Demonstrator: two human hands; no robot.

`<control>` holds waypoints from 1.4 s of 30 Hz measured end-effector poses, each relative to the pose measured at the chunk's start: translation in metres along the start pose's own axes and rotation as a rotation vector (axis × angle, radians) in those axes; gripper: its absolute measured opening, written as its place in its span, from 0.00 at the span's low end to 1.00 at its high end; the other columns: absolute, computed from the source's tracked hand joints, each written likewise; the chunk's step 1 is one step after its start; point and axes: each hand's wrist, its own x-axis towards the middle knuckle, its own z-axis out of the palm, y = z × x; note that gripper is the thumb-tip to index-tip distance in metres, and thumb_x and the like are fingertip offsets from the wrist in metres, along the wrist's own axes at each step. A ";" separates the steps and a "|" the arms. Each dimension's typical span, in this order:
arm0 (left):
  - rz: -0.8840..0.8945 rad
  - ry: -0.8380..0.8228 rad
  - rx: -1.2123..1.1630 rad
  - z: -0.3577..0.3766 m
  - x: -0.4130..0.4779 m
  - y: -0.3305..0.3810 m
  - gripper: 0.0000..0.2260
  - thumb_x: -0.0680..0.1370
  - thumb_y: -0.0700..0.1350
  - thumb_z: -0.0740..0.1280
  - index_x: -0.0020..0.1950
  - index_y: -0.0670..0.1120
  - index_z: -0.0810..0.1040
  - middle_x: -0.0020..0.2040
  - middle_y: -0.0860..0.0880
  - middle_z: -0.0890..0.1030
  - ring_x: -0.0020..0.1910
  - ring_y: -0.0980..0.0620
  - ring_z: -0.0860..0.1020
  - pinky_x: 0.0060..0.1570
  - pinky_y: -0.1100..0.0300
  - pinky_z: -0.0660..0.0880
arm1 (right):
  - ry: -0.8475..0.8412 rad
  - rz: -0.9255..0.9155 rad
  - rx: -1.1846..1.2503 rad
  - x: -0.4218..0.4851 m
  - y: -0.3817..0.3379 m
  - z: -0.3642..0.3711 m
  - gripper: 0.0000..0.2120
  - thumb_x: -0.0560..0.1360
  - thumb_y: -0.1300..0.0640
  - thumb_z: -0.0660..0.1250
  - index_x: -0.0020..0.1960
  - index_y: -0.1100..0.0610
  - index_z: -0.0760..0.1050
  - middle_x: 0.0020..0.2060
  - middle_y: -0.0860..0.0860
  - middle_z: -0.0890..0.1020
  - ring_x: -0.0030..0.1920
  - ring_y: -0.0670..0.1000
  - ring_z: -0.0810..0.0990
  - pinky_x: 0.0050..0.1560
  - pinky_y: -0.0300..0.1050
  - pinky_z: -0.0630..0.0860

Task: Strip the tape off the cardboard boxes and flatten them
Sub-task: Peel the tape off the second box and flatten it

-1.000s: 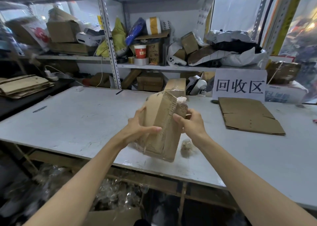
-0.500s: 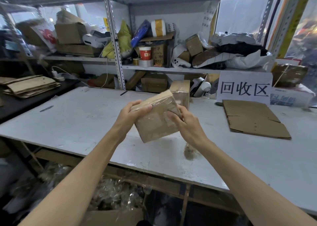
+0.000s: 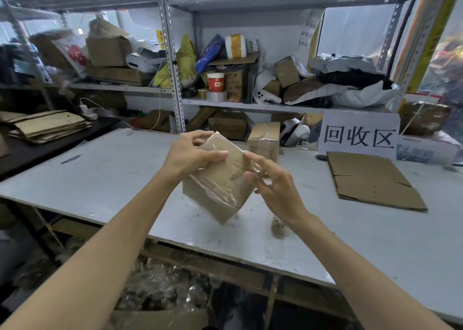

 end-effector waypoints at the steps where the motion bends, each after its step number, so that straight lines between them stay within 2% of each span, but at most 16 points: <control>1: 0.027 0.041 0.100 0.002 0.001 -0.001 0.25 0.66 0.53 0.80 0.61 0.52 0.81 0.51 0.54 0.81 0.48 0.59 0.79 0.39 0.67 0.75 | -0.022 0.021 0.030 -0.002 0.002 0.001 0.18 0.79 0.52 0.63 0.68 0.43 0.71 0.55 0.52 0.79 0.46 0.48 0.80 0.40 0.47 0.82; 4: 0.049 0.162 0.343 0.013 0.000 -0.011 0.19 0.69 0.55 0.77 0.57 0.51 0.82 0.51 0.52 0.82 0.43 0.61 0.75 0.35 0.70 0.67 | -0.054 0.076 0.112 -0.011 0.005 0.007 0.14 0.79 0.54 0.63 0.64 0.47 0.76 0.54 0.55 0.81 0.42 0.50 0.83 0.32 0.44 0.82; 6: 0.030 0.166 0.291 0.016 -0.005 -0.015 0.18 0.72 0.55 0.75 0.58 0.51 0.81 0.54 0.50 0.81 0.42 0.62 0.74 0.34 0.71 0.65 | -0.028 0.072 0.063 -0.012 0.002 0.006 0.12 0.78 0.55 0.66 0.61 0.48 0.78 0.51 0.54 0.82 0.41 0.51 0.83 0.35 0.47 0.82; 7: 0.038 0.128 0.241 0.015 -0.006 -0.017 0.20 0.72 0.56 0.75 0.61 0.51 0.80 0.57 0.49 0.80 0.47 0.60 0.76 0.37 0.71 0.67 | -0.014 0.048 0.002 -0.010 0.001 0.004 0.11 0.77 0.55 0.67 0.59 0.49 0.80 0.50 0.52 0.81 0.42 0.50 0.83 0.38 0.50 0.82; 8: 0.050 0.068 0.210 0.014 -0.008 -0.018 0.26 0.70 0.58 0.76 0.65 0.52 0.77 0.61 0.47 0.77 0.54 0.55 0.76 0.44 0.68 0.70 | -0.013 0.020 -0.063 -0.007 -0.001 0.001 0.10 0.76 0.54 0.68 0.57 0.50 0.81 0.50 0.50 0.80 0.44 0.49 0.82 0.41 0.51 0.81; 10: 0.036 -0.037 0.196 0.011 -0.016 -0.019 0.42 0.61 0.63 0.78 0.73 0.59 0.66 0.68 0.46 0.66 0.66 0.48 0.66 0.61 0.55 0.70 | -0.056 -0.007 -0.132 0.000 -0.006 -0.006 0.06 0.74 0.55 0.70 0.51 0.51 0.81 0.49 0.48 0.78 0.46 0.48 0.81 0.45 0.53 0.80; 13: -0.011 -0.119 0.191 0.006 -0.031 -0.025 0.56 0.54 0.63 0.77 0.77 0.63 0.52 0.73 0.48 0.56 0.71 0.45 0.59 0.70 0.47 0.63 | -0.148 0.019 -0.148 0.008 -0.011 -0.013 0.03 0.73 0.59 0.71 0.45 0.54 0.77 0.46 0.48 0.77 0.44 0.49 0.79 0.48 0.54 0.79; 18: 0.060 -0.213 0.179 0.004 -0.046 -0.036 0.64 0.51 0.59 0.81 0.77 0.63 0.44 0.74 0.49 0.52 0.74 0.44 0.59 0.74 0.46 0.62 | -0.243 0.134 -0.151 0.018 -0.021 -0.017 0.07 0.71 0.64 0.72 0.41 0.56 0.75 0.41 0.50 0.77 0.41 0.56 0.78 0.44 0.57 0.79; 21: 0.175 -0.186 0.187 0.008 -0.054 -0.041 0.65 0.49 0.60 0.82 0.75 0.63 0.43 0.73 0.48 0.50 0.75 0.42 0.57 0.74 0.42 0.62 | -0.247 0.158 -0.116 0.018 -0.024 -0.020 0.09 0.71 0.65 0.72 0.39 0.55 0.75 0.39 0.51 0.80 0.39 0.57 0.80 0.42 0.54 0.81; 25: 0.216 -0.102 0.173 0.016 -0.059 -0.050 0.64 0.55 0.51 0.85 0.78 0.55 0.44 0.70 0.49 0.56 0.71 0.46 0.64 0.71 0.48 0.67 | -0.163 0.178 -0.071 0.012 -0.024 -0.020 0.06 0.71 0.67 0.71 0.40 0.58 0.76 0.38 0.55 0.81 0.38 0.58 0.82 0.37 0.51 0.82; 30: 0.244 -0.084 0.129 0.020 -0.053 -0.044 0.64 0.52 0.55 0.82 0.78 0.51 0.46 0.68 0.49 0.60 0.69 0.48 0.67 0.70 0.47 0.69 | -0.233 0.228 -0.196 0.017 -0.027 -0.023 0.09 0.71 0.69 0.69 0.37 0.59 0.73 0.41 0.55 0.77 0.44 0.58 0.79 0.46 0.60 0.79; 32: 0.248 -0.088 0.107 0.020 -0.049 -0.043 0.64 0.52 0.53 0.82 0.79 0.50 0.46 0.69 0.49 0.61 0.70 0.50 0.67 0.70 0.51 0.69 | -0.241 0.198 -0.191 0.016 -0.029 -0.024 0.12 0.74 0.70 0.65 0.36 0.57 0.71 0.41 0.52 0.73 0.45 0.55 0.79 0.45 0.55 0.79; 35: 0.249 -0.123 0.080 0.017 -0.042 -0.044 0.63 0.54 0.51 0.82 0.79 0.50 0.46 0.73 0.50 0.60 0.69 0.58 0.64 0.66 0.66 0.67 | -0.201 0.113 -0.077 0.013 -0.032 -0.028 0.15 0.75 0.73 0.61 0.36 0.56 0.68 0.40 0.50 0.68 0.41 0.46 0.75 0.39 0.32 0.73; 38: 0.233 -0.160 0.057 0.016 -0.034 -0.042 0.63 0.54 0.48 0.83 0.79 0.50 0.46 0.75 0.50 0.60 0.67 0.66 0.65 0.62 0.76 0.64 | -0.175 0.139 0.004 0.010 -0.025 -0.032 0.08 0.76 0.73 0.60 0.40 0.62 0.69 0.43 0.52 0.69 0.41 0.47 0.73 0.39 0.28 0.70; 40: 0.224 -0.159 0.052 0.016 -0.032 -0.040 0.63 0.54 0.48 0.82 0.79 0.50 0.46 0.75 0.49 0.60 0.69 0.61 0.65 0.67 0.69 0.66 | -0.058 0.145 0.056 0.005 -0.023 -0.028 0.06 0.75 0.69 0.66 0.43 0.61 0.71 0.45 0.53 0.71 0.42 0.46 0.76 0.41 0.27 0.72; 42: 0.238 -0.148 0.072 0.018 -0.031 -0.036 0.63 0.54 0.49 0.82 0.79 0.49 0.46 0.74 0.47 0.60 0.72 0.53 0.64 0.72 0.55 0.67 | 0.073 0.075 0.063 0.003 -0.027 -0.023 0.13 0.70 0.65 0.73 0.50 0.56 0.74 0.50 0.50 0.73 0.46 0.42 0.78 0.45 0.28 0.75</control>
